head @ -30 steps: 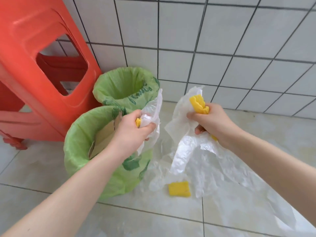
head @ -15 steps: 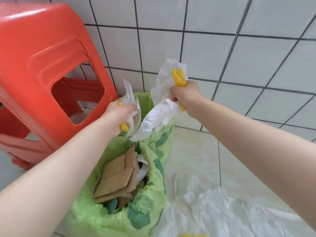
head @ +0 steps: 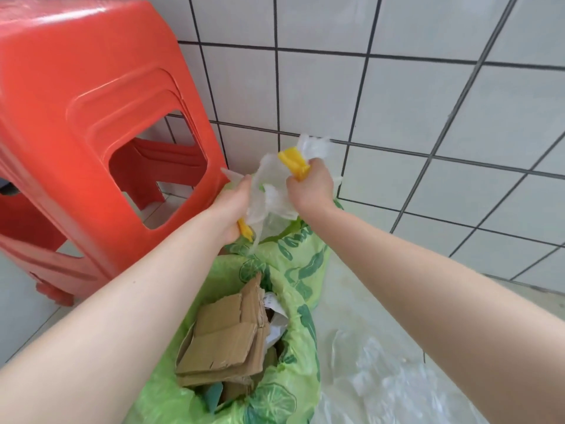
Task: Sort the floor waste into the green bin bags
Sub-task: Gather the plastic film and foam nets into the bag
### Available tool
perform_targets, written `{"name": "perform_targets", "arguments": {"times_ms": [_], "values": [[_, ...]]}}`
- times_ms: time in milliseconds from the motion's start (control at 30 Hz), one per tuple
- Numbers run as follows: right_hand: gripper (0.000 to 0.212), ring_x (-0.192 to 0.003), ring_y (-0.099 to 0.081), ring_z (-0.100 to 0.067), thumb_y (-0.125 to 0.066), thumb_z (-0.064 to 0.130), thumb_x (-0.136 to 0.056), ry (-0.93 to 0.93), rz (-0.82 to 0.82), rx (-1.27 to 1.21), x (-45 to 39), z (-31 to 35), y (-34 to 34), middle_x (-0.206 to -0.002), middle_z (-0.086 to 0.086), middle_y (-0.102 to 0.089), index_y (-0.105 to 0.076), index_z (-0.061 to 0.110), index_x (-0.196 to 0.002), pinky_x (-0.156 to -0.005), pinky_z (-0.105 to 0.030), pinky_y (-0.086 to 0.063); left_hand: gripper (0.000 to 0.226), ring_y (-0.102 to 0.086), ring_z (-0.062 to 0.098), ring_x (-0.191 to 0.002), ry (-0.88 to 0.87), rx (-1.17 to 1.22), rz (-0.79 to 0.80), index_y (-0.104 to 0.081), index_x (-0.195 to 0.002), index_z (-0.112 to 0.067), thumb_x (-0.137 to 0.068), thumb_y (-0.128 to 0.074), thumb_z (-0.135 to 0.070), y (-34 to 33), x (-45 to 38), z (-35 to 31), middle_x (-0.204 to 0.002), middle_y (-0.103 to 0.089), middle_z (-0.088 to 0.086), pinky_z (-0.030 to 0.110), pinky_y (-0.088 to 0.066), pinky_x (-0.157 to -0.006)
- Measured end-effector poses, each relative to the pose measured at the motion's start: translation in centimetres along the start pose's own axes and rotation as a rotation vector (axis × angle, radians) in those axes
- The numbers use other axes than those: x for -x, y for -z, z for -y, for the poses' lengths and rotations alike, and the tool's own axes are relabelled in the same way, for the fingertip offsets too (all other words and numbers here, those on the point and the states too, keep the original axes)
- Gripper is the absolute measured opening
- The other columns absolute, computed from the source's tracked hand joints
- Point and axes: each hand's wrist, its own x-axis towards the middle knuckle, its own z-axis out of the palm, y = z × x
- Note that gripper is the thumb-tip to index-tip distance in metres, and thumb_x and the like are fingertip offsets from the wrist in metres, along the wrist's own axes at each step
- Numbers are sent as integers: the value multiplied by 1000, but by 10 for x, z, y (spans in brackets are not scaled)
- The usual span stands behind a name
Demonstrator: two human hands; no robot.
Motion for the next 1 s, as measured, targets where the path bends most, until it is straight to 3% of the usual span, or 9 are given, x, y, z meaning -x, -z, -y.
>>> {"name": "perform_targets", "arguments": {"times_ms": [67,200,333,467,600,667,767,867,1000], "values": [[22,-96,-58,-32,-51,9,-86,25,174,133,6,-12,-8,-102,-16,-62,-55,2,-107,-73,-33,-43,69,-67,29,-99,37,-56,-8,-44,-135,-14,-86,-46,-62,4,-7,3,-118,-64,10,46,-53,-91],[7,-81,-54,-27,-50,11,-87,-51,402,308,9,-22,-11,-80,-9,-57,-54,6,-87,-60,-30,-42,64,-47,16,-123,-36,-132,121,-29,-146,-26,-92,-48,-54,8,-8,3,-140,-42,-5,40,-38,-106],[12,-68,-53,-22,-56,11,-85,-212,506,229,1,-21,-4,-74,-7,-52,-48,8,-76,-54,-30,-46,104,-25,20,-140,-225,-432,260,-13,-149,-40,-72,-81,-30,22,-1,8,-156,-15,0,41,-31,-109],[38,-95,-64,-30,-65,14,-84,-265,612,129,-6,-7,11,-106,-15,-59,-44,0,-113,-84,-46,-56,105,-19,21,-142,-457,-973,212,-21,-147,-38,-66,-84,-15,22,-10,15,-155,-8,1,31,-29,-109],[64,-73,-53,-19,-62,19,-86,66,487,589,-5,4,25,-94,-9,-52,-26,2,-136,-54,-28,-44,93,-26,30,-139,-561,-1149,120,-19,-143,-41,-74,-73,-12,14,-22,27,-156,-2,-3,40,-40,-104],[62,-82,-53,-24,-60,13,-85,141,484,647,-4,-1,26,-112,-13,-54,-29,5,-137,-61,-31,-45,98,-32,33,-135,-607,-1159,115,-8,-143,-46,-76,-71,-11,10,-25,29,-156,0,-4,47,-41,-103],[51,-102,-58,-31,-52,0,-83,276,536,806,-4,-16,19,-125,-15,-53,-41,7,-132,-77,-37,-54,82,-39,33,-131,-584,-1312,129,-19,-146,-38,-84,-62,-8,6,-30,28,-157,-9,-1,47,-45,-99],[48,-93,-62,-33,-44,-11,-83,371,592,901,-3,-31,7,-107,-15,-56,-46,5,-127,-69,-39,-57,41,-52,32,-119,-385,-1575,213,-50,-134,-14,-94,-50,-18,0,-38,32,-139,-48,11,43,-46,-98],[47,-94,-61,-33,-57,10,-89,421,613,907,-5,-37,1,-102,-14,-58,-43,8,-133,-77,-41,-55,39,-57,30,-111,-147,-1758,366,-56,-128,-8,-99,-41,-31,-8,-37,34,-127,-58,12,37,-47,-93]]}}
